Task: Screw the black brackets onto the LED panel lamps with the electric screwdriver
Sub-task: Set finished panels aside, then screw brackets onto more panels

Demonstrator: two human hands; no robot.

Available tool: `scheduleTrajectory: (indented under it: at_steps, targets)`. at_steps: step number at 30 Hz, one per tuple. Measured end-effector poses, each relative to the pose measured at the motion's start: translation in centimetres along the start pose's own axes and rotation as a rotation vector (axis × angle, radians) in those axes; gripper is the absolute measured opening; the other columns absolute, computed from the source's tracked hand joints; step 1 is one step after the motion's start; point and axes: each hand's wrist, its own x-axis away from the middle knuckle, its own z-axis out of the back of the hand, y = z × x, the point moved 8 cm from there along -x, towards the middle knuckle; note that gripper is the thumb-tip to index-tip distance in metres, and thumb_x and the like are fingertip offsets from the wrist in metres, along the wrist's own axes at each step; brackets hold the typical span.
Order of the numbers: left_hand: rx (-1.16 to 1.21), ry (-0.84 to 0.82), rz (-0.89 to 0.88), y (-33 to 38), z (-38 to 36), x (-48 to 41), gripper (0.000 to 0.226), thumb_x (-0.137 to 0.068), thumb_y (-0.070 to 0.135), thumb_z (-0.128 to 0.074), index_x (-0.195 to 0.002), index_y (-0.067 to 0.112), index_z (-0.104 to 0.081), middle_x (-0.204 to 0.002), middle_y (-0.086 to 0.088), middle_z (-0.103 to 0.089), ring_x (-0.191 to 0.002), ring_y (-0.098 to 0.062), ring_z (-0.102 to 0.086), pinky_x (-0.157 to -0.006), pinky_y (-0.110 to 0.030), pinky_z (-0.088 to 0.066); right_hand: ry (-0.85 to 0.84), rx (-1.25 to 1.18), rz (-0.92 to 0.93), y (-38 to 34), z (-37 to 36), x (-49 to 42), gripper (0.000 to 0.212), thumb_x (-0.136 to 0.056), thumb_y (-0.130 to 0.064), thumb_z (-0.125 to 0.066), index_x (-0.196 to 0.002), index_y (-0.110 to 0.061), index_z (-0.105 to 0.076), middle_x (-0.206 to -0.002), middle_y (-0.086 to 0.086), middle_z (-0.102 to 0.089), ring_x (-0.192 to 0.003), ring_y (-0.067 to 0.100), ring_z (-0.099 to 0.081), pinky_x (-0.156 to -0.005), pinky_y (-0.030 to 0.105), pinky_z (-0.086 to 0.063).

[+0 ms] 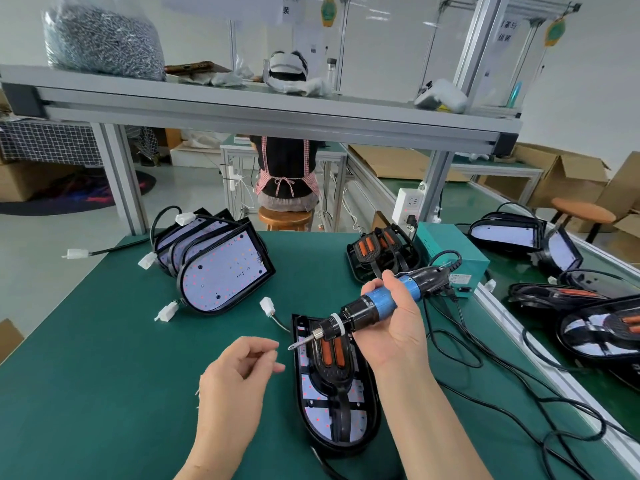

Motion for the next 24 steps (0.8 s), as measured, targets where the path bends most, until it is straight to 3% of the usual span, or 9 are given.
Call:
scheduleTrajectory:
  at_steps: [4, 7, 11, 13, 20, 24]
  targets:
    - [0.265, -0.052, 0.102, 0.3, -1.1, -0.1, 0.021, -0.088, -0.007, -0.068, -0.082, 0.012, -0.075, -0.071, -0.007, -0.074, -0.069, -0.016, -0.072, -0.056, -0.013, -0.049, 0.015, -0.018, 0.033, -0.2, -0.2, -0.5, 0.020, -0.087, -0.009, -0.073, -0.100, -0.020, -0.063, -0.077, -0.003, -0.062, -0.064, 0.011, -0.064, -0.078, 0.033, -0.051]
    - [0.358, -0.080, 0.138, 0.5, -1.9, 0.2, 0.015, -0.087, -0.010, -0.066, -0.086, 0.003, -0.073, -0.073, -0.010, -0.074, -0.068, -0.016, -0.073, -0.055, -0.013, -0.049, 0.018, -0.035, 0.043, -0.1, -0.1, -0.7, 0.022, -0.086, -0.008, -0.074, -0.099, -0.020, -0.062, -0.078, -0.002, -0.062, -0.062, 0.012, -0.064, -0.089, 0.034, -0.047]
    - [0.463, -0.049, 0.200, 0.1, -1.6, 0.2, 0.012, -0.088, -0.007, -0.066, -0.090, 0.002, -0.073, -0.074, -0.011, -0.074, -0.068, -0.013, -0.072, -0.061, -0.020, -0.051, 0.025, -0.013, 0.039, 0.2, 0.2, -0.7, 0.020, -0.086, -0.009, -0.074, -0.098, -0.020, -0.062, -0.075, -0.002, -0.063, -0.060, 0.011, -0.065, -0.079, 0.033, -0.050]
    - [0.499, -0.043, 0.231, -0.2, -1.4, 0.2, 0.011, -0.089, -0.006, -0.066, -0.092, 0.001, -0.073, -0.075, -0.011, -0.074, -0.069, -0.013, -0.072, -0.065, -0.024, -0.049, 0.027, -0.010, 0.044, 0.3, 0.3, -0.8, 0.022, -0.086, -0.009, -0.075, -0.100, -0.019, -0.062, -0.075, -0.002, -0.063, -0.061, 0.011, -0.065, -0.082, 0.032, -0.050]
    - [0.457, -0.067, 0.239, 0.1, -1.8, 0.1, 0.011, -0.089, -0.007, -0.065, -0.090, 0.001, -0.073, -0.075, -0.009, -0.074, -0.069, -0.013, -0.073, -0.058, -0.014, -0.052, 0.030, 0.006, 0.031, 0.7, 0.4, -0.7, 0.027, -0.083, -0.008, -0.076, -0.101, -0.020, -0.061, -0.078, -0.002, -0.062, -0.061, 0.011, -0.064, -0.072, 0.031, -0.051]
    - [0.330, 0.002, 0.164, 0.6, -1.5, 0.2, 0.015, -0.088, -0.007, -0.067, -0.086, 0.006, -0.073, -0.071, -0.006, -0.074, -0.068, -0.014, -0.073, -0.059, -0.015, -0.052, 0.050, 0.012, 0.038, 0.8, 0.6, -0.7, 0.025, -0.085, -0.009, -0.075, -0.101, -0.019, -0.060, -0.075, -0.002, -0.062, -0.062, 0.011, -0.064, -0.073, 0.031, -0.050]
